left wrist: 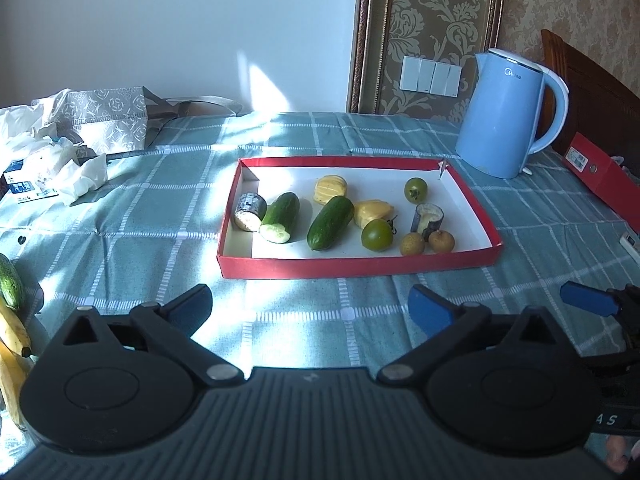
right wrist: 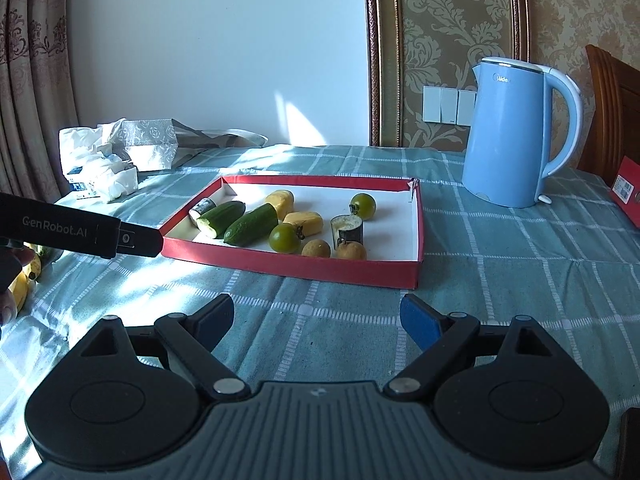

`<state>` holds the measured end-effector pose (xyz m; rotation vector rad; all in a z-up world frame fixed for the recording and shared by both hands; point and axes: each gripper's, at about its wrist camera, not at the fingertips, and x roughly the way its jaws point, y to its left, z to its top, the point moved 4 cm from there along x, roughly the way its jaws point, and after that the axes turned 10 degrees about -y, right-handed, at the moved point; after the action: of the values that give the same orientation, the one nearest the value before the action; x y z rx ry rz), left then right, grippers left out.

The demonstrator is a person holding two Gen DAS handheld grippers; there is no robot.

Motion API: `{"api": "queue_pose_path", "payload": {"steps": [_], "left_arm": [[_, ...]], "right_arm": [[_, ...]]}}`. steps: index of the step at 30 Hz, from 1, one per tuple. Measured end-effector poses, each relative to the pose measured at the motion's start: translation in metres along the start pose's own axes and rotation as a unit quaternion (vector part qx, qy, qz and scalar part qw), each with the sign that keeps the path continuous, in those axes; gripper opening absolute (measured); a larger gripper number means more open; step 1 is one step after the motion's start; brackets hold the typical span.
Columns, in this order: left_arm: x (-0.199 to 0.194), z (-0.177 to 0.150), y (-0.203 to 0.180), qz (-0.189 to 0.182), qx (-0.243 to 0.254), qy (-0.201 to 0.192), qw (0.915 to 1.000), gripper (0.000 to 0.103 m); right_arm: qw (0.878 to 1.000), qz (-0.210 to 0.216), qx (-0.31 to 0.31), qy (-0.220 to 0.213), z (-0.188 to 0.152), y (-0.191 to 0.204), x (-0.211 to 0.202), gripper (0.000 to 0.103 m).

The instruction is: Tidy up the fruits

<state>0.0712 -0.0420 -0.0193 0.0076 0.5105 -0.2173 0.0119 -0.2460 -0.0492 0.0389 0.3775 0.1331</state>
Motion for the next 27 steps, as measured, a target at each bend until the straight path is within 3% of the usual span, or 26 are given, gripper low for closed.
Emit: {"api": "queue_pose_path", "payload": {"steps": [12,27], "left_arm": [[0.003,0.025,0.016,0.02,-0.003,-0.011,0.9997,0.103],[0.004,0.043,0.016,0.019,0.0,-0.019,0.9996,0.103]], "right_arm": [[1.0,0.006,-0.004,0.001,0.002,0.006,-0.001,0.091],[1.0,0.011,-0.001,0.0,0.004,0.005,-0.001,0.091]]}}
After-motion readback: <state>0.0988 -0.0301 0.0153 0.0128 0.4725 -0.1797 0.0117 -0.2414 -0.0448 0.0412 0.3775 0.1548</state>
